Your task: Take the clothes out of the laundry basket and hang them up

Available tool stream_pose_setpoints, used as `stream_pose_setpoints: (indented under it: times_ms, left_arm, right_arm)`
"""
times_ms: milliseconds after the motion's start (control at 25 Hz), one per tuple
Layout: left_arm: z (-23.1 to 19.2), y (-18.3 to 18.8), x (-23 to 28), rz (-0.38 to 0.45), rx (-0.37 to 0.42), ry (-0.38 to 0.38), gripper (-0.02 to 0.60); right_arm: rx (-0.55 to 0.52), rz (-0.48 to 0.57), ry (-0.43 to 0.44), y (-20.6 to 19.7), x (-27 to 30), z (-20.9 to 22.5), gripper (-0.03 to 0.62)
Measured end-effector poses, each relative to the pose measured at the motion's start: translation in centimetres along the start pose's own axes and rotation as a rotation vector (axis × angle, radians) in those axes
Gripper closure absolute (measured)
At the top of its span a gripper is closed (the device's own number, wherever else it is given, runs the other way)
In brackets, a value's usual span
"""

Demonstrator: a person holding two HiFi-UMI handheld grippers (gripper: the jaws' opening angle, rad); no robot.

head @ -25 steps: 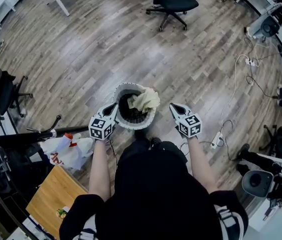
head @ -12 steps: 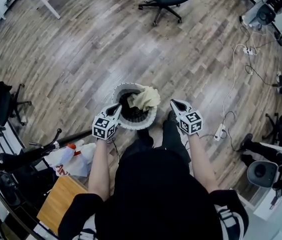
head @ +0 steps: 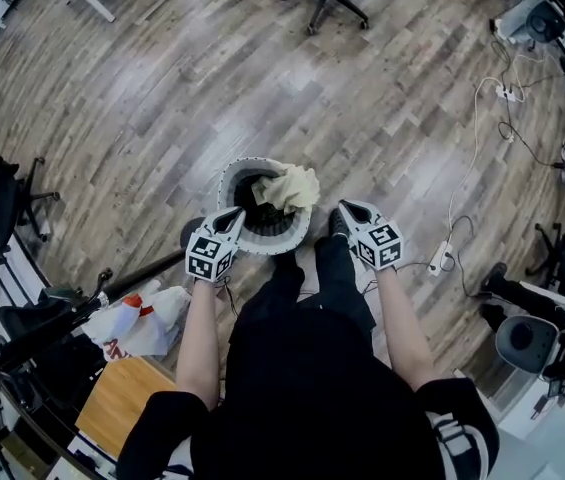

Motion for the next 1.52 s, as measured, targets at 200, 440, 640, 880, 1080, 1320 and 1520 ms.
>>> stream_pose_setpoints:
  times_ms: [200, 440, 640, 880, 1080, 1320, 1520]
  left_arm:
    - [0.1, -0.7, 2.9, -0.023, -0.012, 0.009, 0.551]
    - [-0.1, -2.3, 6.5, -0.034, -0.053, 0.026, 0.551]
    - [-0.4, -2.8, 9.1, -0.043, -0.069, 0.039, 0.551]
    - [-0.8, -4.7, 11.8, -0.115, -0.009, 0.010, 0.549]
    - [-1.7, -6.4, 14.1, -0.153, 0.002, 0.011, 0.548]
    - [-3.2, -9.0, 16.6, -0.186, -0.006, 0.010, 0.548]
    - [-4.6, -11.8, 19.1, -0.217, 0.001, -0.006, 0.548]
  right_arm:
    - [0.010, -0.037, 0.036, -1.9, 1.6, 1.4, 0.588]
    - [0.034, -0.077, 0.073, -4.8, 3.8, 2.8, 0.588]
    - [0.024, -0.109, 0.108, -6.1, 5.5, 3.9, 0.588]
    - [0.034, -0.120, 0.106, -7.7, 7.7, 4.8, 0.588]
    - [0.064, -0.143, 0.105, -10.3, 9.4, 5.7, 0.588]
    - [0.059, -0.177, 0.126, -13.6, 12.0, 6.1, 0.562]
    - [0.026, -0.198, 0.145, -16.2, 14.6, 6.3, 0.543]
Point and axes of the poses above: the fingertips, and each gripper's own axes: x forward along the fingers, z to its right, y out of its top, the point moved 7 cm from there along -x, backward along the fingers, and after that the axes turned 15 degrees about -x, right-handed, at the moved point
